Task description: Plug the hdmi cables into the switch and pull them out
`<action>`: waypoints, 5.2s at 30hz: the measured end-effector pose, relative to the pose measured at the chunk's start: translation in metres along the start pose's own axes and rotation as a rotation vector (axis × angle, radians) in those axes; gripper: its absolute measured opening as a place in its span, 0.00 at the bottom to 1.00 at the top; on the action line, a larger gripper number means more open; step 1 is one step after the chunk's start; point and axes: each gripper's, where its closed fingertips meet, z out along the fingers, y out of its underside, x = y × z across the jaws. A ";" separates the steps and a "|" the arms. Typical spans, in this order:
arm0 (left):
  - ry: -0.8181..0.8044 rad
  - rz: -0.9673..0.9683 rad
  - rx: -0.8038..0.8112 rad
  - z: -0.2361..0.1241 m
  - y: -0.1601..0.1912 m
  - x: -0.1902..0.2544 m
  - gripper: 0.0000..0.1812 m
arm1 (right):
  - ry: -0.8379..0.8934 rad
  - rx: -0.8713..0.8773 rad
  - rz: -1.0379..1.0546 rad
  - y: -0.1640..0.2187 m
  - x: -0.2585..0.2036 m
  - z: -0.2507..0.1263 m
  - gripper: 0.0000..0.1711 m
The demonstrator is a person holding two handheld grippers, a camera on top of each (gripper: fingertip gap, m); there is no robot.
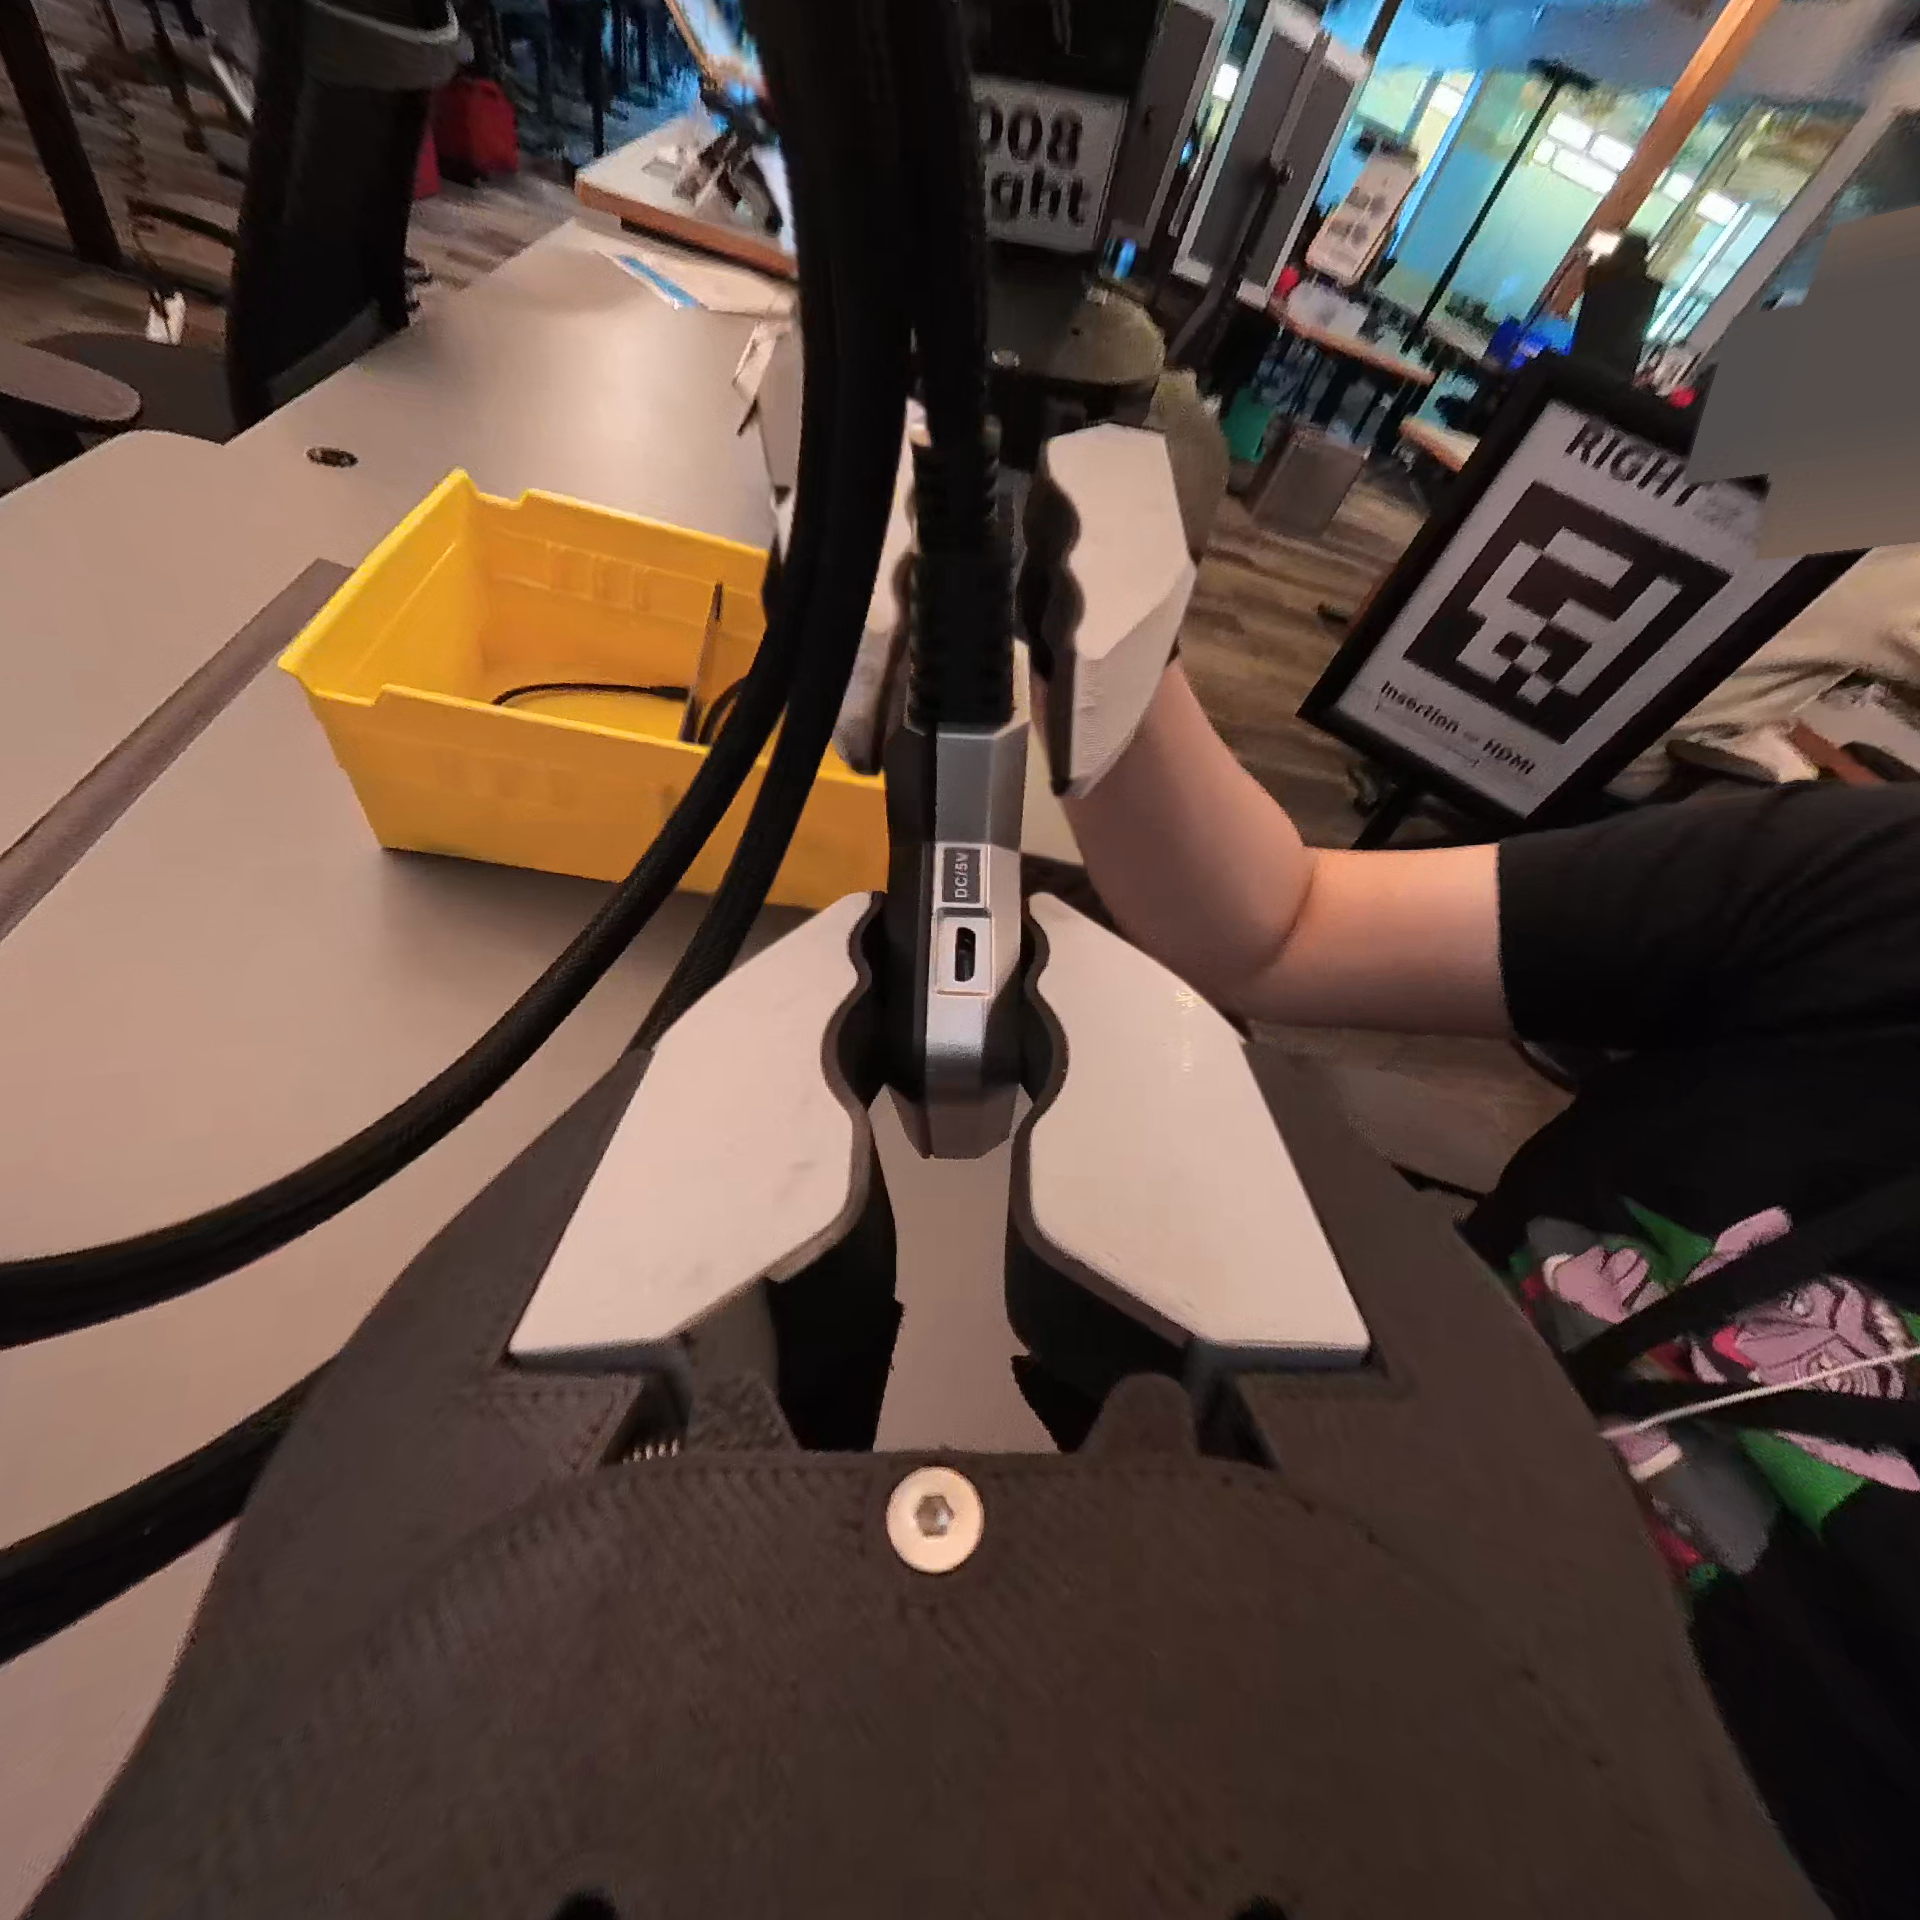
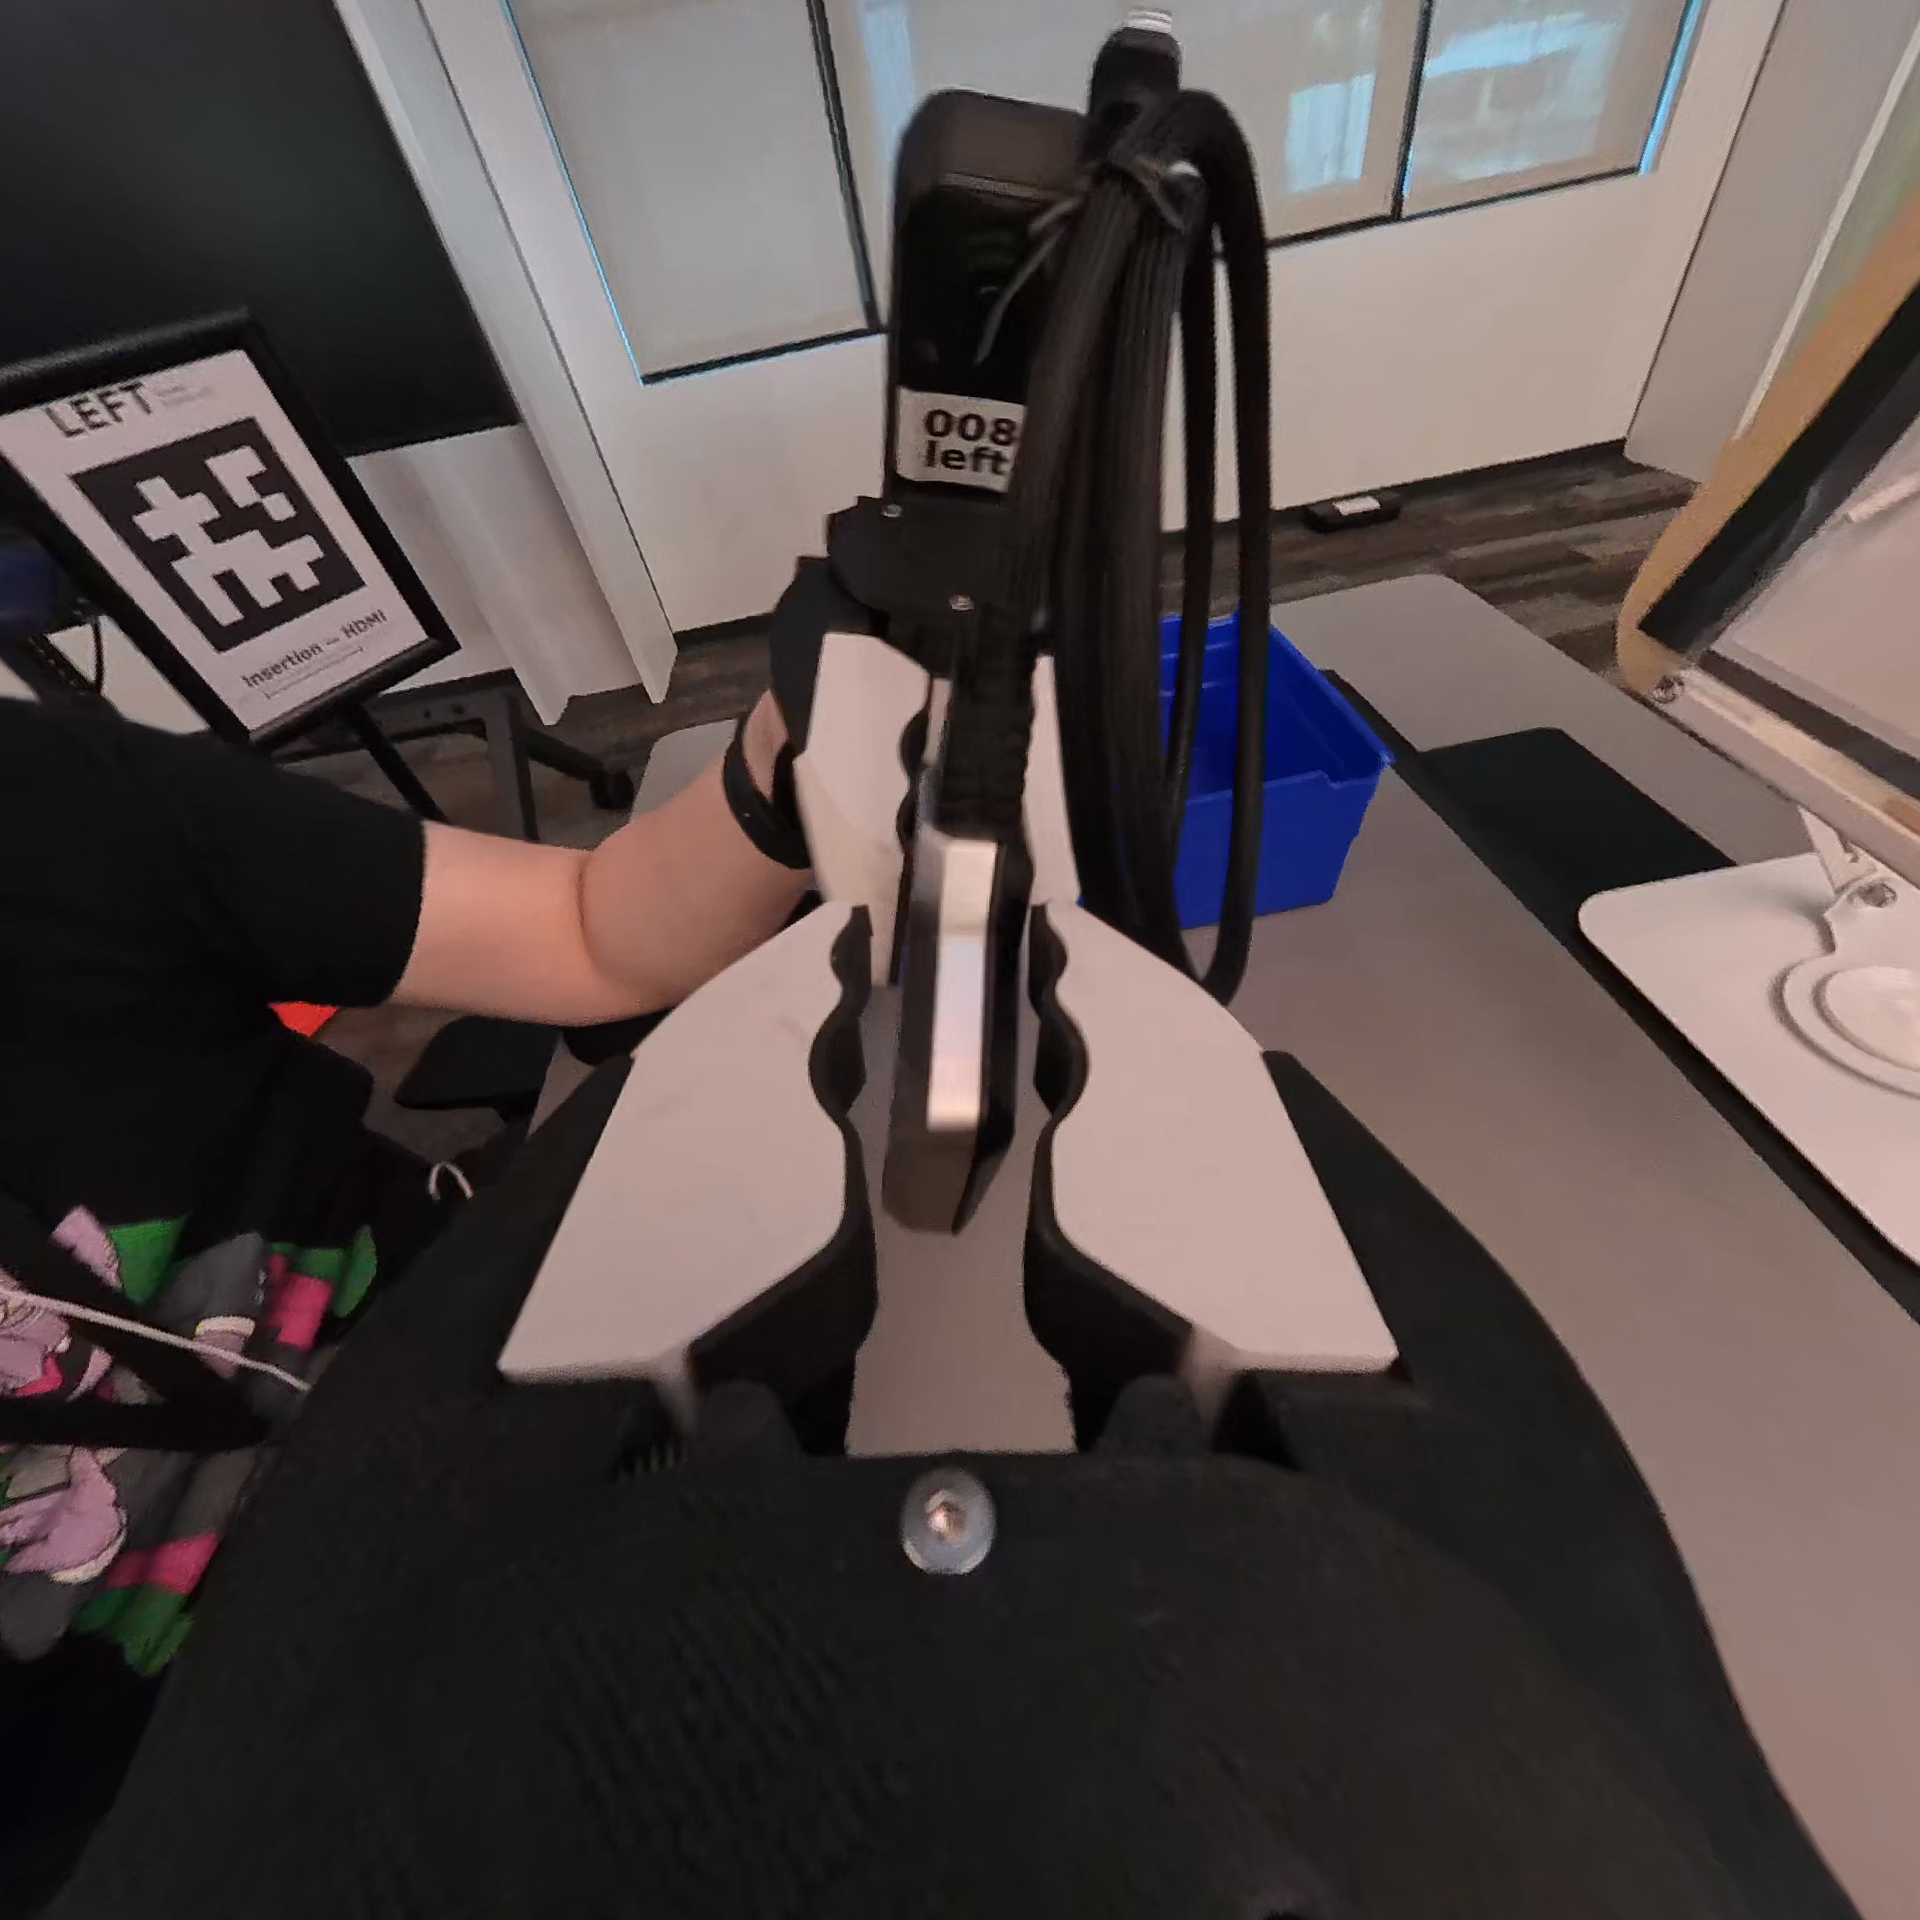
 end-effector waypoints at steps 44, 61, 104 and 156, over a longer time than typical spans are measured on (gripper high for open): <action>-0.046 -0.062 -0.114 -0.034 0.023 -0.012 0.13 | 0.591 -1.010 0.210 0.171 0.176 -0.282 0.14; -0.304 -0.023 -0.008 -0.099 -0.005 -0.003 0.21 | 1.054 -0.543 0.272 0.150 0.173 -0.309 0.37; -1.114 -1.014 -0.599 -0.320 0.253 -0.088 0.03 | 0.791 -0.960 1.032 0.258 0.091 -0.214 0.11; -0.965 -0.803 -0.476 -0.258 0.170 -0.060 0.19 | 0.561 -0.733 0.366 0.101 0.061 0.116 0.28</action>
